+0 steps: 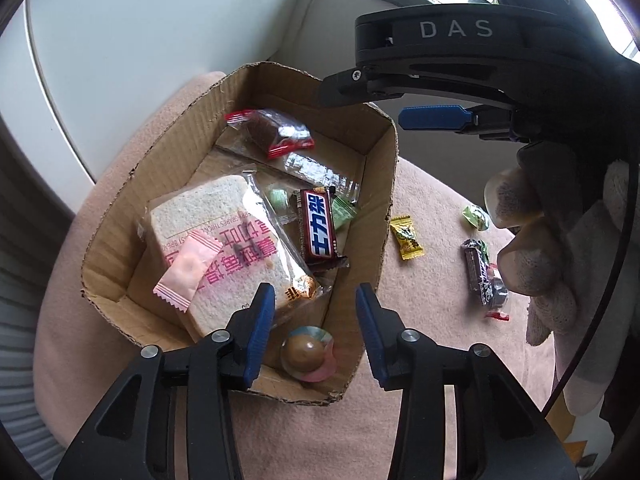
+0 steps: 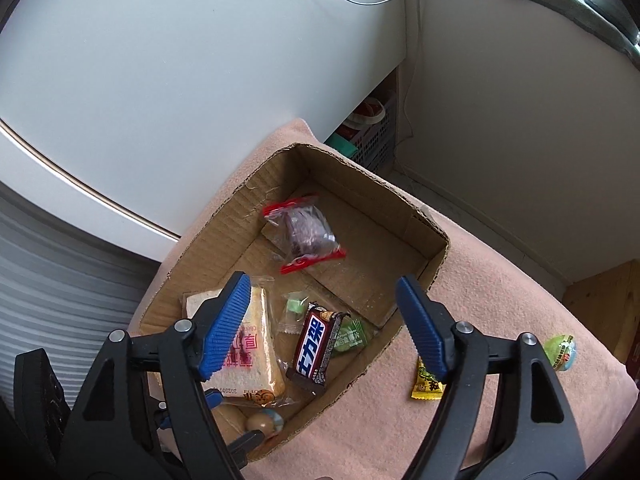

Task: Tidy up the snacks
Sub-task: 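Move both open tools back over the remaining snacks on the table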

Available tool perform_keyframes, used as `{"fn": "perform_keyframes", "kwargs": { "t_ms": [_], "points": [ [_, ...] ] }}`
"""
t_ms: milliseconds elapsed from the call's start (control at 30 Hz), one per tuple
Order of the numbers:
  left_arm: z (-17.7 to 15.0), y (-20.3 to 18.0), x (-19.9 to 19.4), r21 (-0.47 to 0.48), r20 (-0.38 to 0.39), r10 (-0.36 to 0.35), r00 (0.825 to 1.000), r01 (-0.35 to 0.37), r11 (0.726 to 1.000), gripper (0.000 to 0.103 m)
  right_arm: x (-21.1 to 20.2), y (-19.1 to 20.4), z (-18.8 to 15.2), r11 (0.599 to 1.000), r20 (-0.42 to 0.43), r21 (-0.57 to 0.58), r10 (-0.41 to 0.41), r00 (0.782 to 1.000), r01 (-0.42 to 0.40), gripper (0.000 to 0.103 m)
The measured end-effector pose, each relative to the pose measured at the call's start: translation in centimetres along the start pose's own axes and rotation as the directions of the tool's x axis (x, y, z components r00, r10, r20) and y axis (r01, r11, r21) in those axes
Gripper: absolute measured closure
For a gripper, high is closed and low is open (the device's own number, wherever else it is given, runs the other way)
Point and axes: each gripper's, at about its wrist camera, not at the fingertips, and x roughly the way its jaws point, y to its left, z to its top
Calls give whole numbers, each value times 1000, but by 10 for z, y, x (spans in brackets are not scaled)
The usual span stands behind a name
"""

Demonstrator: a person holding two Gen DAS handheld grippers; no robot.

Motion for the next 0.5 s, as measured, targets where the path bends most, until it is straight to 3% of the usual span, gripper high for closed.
{"fn": "perform_keyframes", "kwargs": {
  "t_ms": [500],
  "points": [
    [1,-7,-10,17,24,-12,1000,12,1000,62,-51,-39,-17,997,68,72,-15,998,10,25]
  ]
}}
